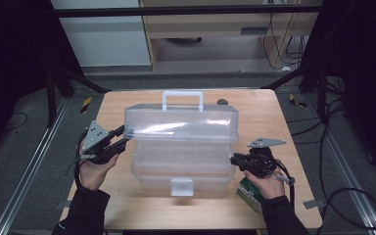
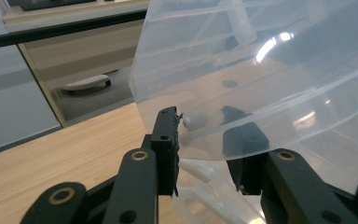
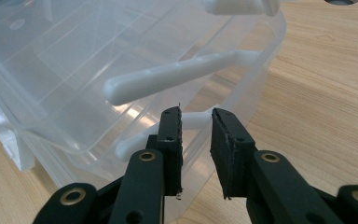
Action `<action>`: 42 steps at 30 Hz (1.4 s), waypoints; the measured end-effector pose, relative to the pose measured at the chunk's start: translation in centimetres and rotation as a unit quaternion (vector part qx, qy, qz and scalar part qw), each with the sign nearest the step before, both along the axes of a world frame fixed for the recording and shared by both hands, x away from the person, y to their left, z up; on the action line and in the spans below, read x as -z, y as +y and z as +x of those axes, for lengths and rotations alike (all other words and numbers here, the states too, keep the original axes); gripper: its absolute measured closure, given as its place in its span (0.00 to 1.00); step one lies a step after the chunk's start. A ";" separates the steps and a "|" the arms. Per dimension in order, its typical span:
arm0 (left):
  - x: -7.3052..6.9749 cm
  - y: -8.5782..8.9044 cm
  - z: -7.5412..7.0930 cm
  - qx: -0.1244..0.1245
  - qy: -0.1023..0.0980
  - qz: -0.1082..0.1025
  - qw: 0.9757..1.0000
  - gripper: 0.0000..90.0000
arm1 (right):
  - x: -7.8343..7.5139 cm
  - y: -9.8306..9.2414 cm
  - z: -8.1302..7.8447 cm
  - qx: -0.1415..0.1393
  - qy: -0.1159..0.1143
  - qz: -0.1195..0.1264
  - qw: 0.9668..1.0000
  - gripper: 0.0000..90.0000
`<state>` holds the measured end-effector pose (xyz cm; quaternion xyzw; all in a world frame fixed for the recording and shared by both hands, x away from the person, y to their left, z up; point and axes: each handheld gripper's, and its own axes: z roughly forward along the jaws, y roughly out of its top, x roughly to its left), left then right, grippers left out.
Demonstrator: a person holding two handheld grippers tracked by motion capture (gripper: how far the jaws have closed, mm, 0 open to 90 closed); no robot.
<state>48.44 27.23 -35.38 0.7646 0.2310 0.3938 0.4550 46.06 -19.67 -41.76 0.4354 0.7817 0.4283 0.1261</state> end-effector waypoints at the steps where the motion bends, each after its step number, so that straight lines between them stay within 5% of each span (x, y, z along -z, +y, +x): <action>1: -0.1 -0.1 0.1 -0.002 -0.002 0.000 1.000 0.74 | 0.0 0.0 0.0 0.000 0.000 0.000 1.000 0.82; 17: -2.5 -0.7 3.1 -0.034 -0.011 -0.025 0.999 0.78 | 0.0 -0.2 0.0 0.002 0.013 0.013 1.000 0.82; 42: -3.9 -1.5 6.5 -0.065 0.000 -0.027 0.998 0.84 | 0.1 -0.3 0.2 0.001 0.015 0.014 1.000 0.81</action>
